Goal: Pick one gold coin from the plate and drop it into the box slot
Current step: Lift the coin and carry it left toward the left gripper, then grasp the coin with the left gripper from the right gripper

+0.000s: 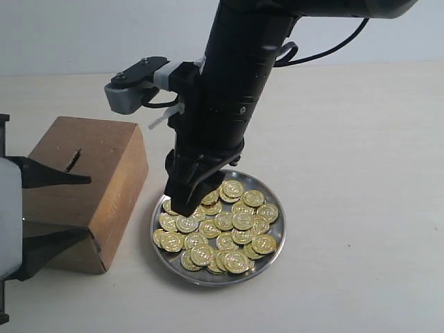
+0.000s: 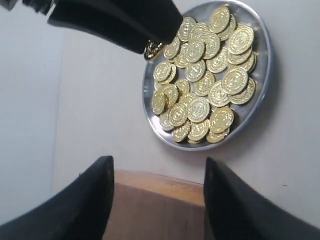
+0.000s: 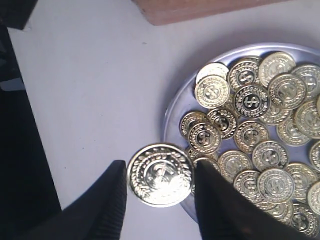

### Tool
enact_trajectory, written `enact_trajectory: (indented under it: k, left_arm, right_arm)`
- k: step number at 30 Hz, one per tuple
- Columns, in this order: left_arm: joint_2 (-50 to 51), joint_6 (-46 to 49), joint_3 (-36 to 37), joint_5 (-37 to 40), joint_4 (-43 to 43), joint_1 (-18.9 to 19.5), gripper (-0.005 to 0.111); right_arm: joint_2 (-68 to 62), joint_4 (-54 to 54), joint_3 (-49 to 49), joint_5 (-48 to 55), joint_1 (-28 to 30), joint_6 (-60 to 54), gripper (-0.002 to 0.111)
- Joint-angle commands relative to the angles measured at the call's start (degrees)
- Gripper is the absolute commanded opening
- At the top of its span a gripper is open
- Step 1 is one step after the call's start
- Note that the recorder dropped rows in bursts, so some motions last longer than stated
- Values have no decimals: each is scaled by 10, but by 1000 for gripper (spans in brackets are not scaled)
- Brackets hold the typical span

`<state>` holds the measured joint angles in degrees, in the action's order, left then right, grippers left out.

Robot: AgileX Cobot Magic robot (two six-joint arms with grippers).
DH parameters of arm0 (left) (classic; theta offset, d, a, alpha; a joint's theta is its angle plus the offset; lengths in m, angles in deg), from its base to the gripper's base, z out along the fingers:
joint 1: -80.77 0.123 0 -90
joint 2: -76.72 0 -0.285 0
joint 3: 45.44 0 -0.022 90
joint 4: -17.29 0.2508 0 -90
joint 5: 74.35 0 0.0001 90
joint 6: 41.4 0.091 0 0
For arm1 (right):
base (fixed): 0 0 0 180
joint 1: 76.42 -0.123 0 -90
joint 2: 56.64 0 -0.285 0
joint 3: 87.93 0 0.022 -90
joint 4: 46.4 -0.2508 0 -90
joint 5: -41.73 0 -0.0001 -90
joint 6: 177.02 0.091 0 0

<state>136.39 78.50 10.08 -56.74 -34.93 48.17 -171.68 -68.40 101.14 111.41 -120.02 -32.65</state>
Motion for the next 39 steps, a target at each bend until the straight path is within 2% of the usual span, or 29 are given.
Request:
enact_trajectory:
  k: [1, 5, 14, 26, 33, 39]
  left_arm:
    - [-2, 3, -4, -56, 57, -60, 54]
    - [5, 3, -4, -105, 61, -91, 54]
    - [8, 3, -4, -131, 70, -147, 54]
    - [8, 3, -4, -134, 70, -147, 54]
    - [1, 3, -4, -176, 70, -147, 54]
    - [-1, 3, -5, -180, 119, -150, 54]
  right_arm:
    - [7, -36, -1, 3, 0, -38, 33]
    - [7, -64, -1, 3, 0, -51, 33]
    - [10, -96, -1, 3, 0, -50, 33]
    - [71, -127, -1, 3, -7, -51, 33]
    - [72, -128, -2, 3, -7, -51, 33]
    - [72, -126, -2, 3, -7, -50, 33]
